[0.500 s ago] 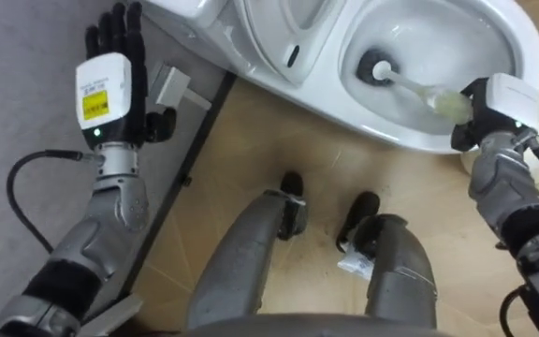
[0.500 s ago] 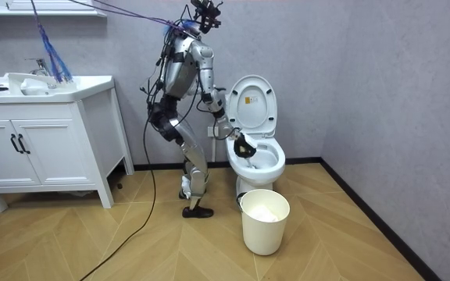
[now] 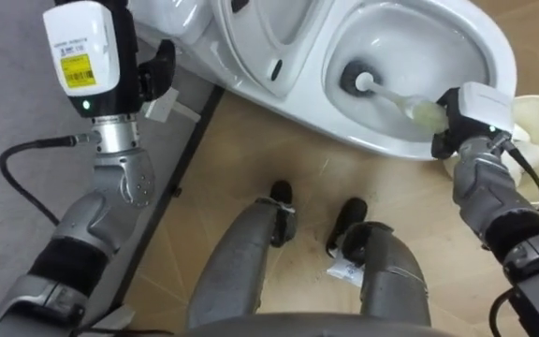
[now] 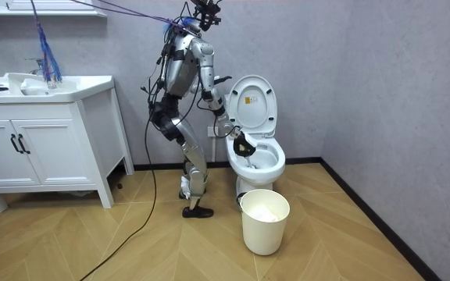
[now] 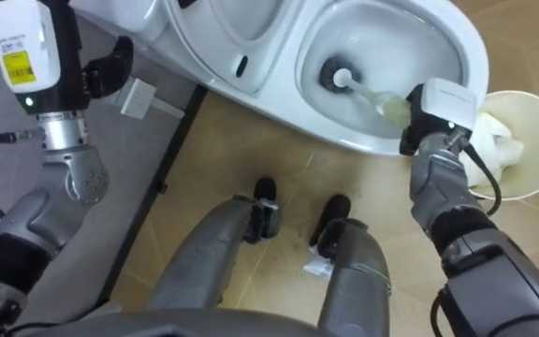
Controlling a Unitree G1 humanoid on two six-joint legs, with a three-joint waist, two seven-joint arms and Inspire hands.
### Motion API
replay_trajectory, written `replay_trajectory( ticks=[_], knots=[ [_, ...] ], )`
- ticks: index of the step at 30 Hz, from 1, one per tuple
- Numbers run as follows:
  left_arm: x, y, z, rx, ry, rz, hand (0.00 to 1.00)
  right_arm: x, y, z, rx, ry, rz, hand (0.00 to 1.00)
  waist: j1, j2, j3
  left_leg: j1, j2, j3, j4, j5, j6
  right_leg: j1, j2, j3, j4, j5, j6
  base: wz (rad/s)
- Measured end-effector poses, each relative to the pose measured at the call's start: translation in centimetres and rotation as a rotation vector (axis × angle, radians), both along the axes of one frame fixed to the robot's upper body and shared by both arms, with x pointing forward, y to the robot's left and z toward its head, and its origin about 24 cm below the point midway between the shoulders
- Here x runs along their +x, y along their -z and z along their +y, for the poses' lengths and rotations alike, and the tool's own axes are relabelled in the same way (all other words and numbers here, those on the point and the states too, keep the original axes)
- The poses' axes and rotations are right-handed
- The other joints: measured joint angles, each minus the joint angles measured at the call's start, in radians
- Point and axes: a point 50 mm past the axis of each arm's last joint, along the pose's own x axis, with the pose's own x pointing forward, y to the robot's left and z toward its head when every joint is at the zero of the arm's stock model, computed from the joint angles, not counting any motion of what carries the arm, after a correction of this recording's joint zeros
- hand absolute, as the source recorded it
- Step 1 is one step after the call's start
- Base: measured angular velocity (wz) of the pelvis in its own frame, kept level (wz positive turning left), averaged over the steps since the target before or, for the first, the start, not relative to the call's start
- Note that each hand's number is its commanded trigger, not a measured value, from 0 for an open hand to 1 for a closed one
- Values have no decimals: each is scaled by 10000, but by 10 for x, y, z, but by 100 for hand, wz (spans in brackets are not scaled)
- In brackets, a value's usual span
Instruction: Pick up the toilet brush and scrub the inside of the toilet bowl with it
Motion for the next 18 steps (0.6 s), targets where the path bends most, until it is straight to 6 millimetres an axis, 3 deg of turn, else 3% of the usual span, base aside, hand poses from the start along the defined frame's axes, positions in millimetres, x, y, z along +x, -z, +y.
replay_trajectory(
  ticks=[3, 5, 8, 11, 18],
  knots=[
    [5, -3, -7, -121, 387, 111, 0, 6, -8, 10, -309, -632, -78, 100, -159, -103, 63, -17, 4, 101, 8, -24, 1, -112, 5, 122, 30, -22, 5, -8],
    [6, -1, -13, -36, 820, 443, 0, 10, -15, 15, -665, -1051, -141, 100, -356, -106, 65, -131, 14, 100, 72, -30, 9, -186, 19, 126, 27, -23, 7, -4],
    [5, 13, -20, -159, 1479, 1520, 0, 15, -23, 25, -847, -1588, -176, 100, -634, -162, 78, -186, 12, 164, 102, -38, 19, -281, 38, 256, 30, -28, 19, -7],
    [6, 31, -15, -78, 1694, 3166, 0, 17, -28, 32, -957, -1987, -146, 100, -860, -228, 79, -146, 29, 315, 96, -36, 21, -306, 43, 389, 32, -46, 49, -10],
    [5, 41, -5, 52, 1734, 4149, 0, 23, -40, 45, -1101, -2486, 109, 100, -864, -388, 66, 120, 21, 496, 39, -35, 21, -287, 98, 763, 198, -102, 81, -8]
  ],
)
